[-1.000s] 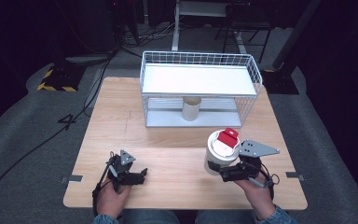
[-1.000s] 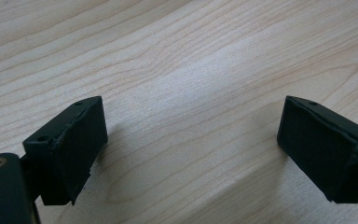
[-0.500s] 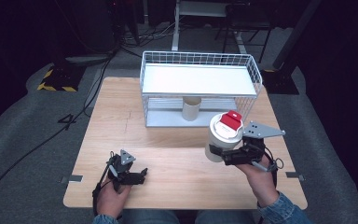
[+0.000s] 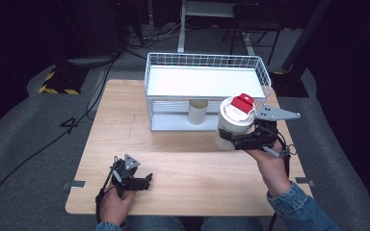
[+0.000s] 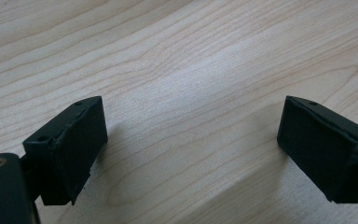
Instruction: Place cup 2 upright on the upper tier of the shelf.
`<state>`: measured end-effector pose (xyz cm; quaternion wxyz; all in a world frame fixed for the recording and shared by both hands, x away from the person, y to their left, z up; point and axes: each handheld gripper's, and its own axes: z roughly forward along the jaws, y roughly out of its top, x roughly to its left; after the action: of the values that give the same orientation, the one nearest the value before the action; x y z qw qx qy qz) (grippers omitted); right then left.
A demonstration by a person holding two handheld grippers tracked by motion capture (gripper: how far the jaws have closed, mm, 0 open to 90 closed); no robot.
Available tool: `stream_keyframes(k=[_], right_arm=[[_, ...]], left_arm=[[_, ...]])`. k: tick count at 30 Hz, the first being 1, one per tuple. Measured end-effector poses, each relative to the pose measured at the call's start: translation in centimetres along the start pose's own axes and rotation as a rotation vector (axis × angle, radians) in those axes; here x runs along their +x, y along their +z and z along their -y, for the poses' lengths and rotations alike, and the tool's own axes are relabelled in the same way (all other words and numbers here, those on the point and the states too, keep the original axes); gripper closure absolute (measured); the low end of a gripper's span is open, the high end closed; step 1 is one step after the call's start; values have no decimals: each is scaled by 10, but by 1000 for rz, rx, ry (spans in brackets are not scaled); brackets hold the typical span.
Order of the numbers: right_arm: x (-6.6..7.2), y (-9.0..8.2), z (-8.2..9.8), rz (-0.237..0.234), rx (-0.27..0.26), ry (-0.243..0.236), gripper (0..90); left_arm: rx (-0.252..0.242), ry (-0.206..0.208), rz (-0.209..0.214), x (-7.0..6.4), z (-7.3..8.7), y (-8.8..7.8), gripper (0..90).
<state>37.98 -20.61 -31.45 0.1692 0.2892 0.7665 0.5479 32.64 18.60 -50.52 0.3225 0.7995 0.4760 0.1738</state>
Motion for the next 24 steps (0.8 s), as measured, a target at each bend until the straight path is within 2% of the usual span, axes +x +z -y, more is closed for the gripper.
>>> stream_keyframes(k=[24], right_arm=[[-29,15,-63,51,-21,3,93]], left_arm=[[4,-4,-4,0,-1,1,79]])
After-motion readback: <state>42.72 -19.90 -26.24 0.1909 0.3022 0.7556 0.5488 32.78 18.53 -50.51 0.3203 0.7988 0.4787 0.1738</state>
